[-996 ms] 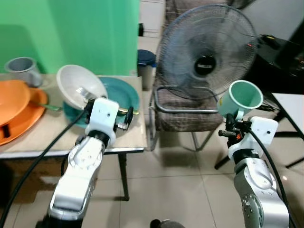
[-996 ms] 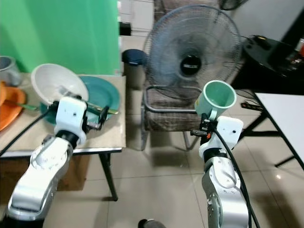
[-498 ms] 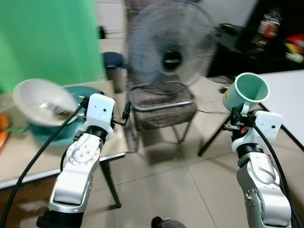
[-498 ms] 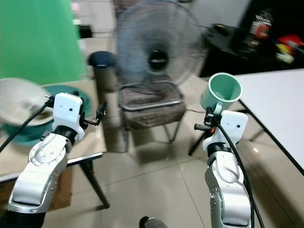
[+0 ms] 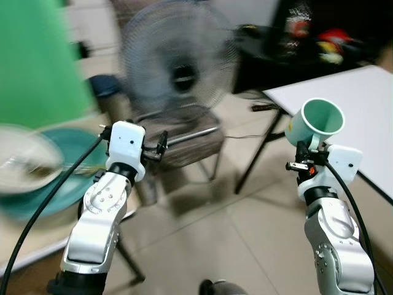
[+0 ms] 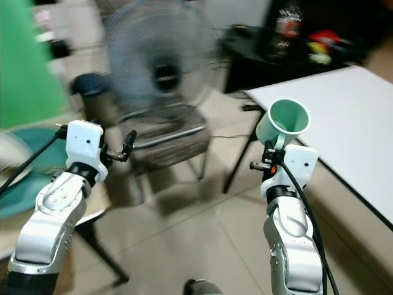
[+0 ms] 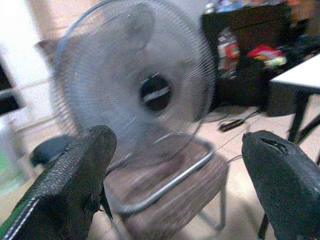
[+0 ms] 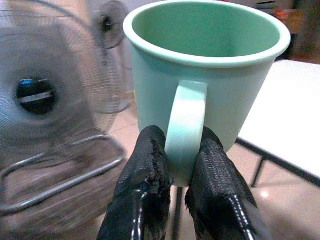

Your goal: Setting the table

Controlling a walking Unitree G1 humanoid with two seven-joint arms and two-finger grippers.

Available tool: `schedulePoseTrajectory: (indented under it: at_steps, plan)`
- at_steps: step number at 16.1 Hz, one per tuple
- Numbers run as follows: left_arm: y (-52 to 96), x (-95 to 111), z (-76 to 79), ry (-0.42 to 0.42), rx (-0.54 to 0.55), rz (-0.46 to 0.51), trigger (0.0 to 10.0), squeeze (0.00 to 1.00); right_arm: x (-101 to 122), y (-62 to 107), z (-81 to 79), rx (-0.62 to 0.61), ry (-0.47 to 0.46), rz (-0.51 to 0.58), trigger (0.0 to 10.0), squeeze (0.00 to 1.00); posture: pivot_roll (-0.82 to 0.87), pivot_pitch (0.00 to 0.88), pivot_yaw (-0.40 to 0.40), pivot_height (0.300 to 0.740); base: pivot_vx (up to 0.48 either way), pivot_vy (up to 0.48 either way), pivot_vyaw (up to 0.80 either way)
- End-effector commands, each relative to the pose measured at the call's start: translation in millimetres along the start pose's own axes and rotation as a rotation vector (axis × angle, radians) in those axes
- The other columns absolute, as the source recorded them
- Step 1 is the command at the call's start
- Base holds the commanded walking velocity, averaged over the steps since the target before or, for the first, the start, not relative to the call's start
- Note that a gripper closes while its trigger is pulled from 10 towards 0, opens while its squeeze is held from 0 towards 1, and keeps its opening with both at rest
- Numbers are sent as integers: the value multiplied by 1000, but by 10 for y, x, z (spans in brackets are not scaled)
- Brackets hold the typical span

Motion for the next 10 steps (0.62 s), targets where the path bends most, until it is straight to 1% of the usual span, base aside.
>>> schedulePoseTrajectory:
  at_steps: [1, 4, 5, 6, 8, 10]
  plan:
    - [-42, 40, 54, 2, -26, 11, 10000, 0, 45, -21, 38, -6, -2, 17, 10000, 0, -21, 0, -43, 740, 337, 0, 0]
    - [-69, 48, -3, 2, -12, 8, 10000, 0, 49, -43, 20, -2, 48, 18, 10000, 0, -26, 0, -38, 740, 354, 0, 0]
    - [-73, 47, -10, -5, -10, 8, 10000, 0, 48, -45, 19, -2, 51, 17, 10000, 0, -26, 0, -39, 740, 364, 0, 0]
    - [-79, 47, 10, -1, -20, 6, 10000, 0, 37, -45, 15, 3, 43, 9, 10000, 0, -24, 0, -41, 740, 368, 0, -425]
    - [-81, 45, 40, -4, -34, 5, 10000, 0, 39, -43, 3, 11, 20, 6, 10000, 0, -23, 0, -42, 740, 368, 0, -800]
    - [-77, 44, 45, 3, -38, 4, 10000, 0, 44, -41, 1, 7, 19, 5, 10000, 0, -25, 0, -41, 740, 368, 0, -800]
Point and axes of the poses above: a point about 5 cm out from each wrist's last joint towards the gripper, its own y axis pointing back from the gripper into the wrist, its own x axis along the axis of the wrist's last joint, z = x × y, the point moved 5 cm from there along -y, pointing out of the wrist towards the gripper, and after that the axes turned 8 degrees about y, right-handed, at the moved point
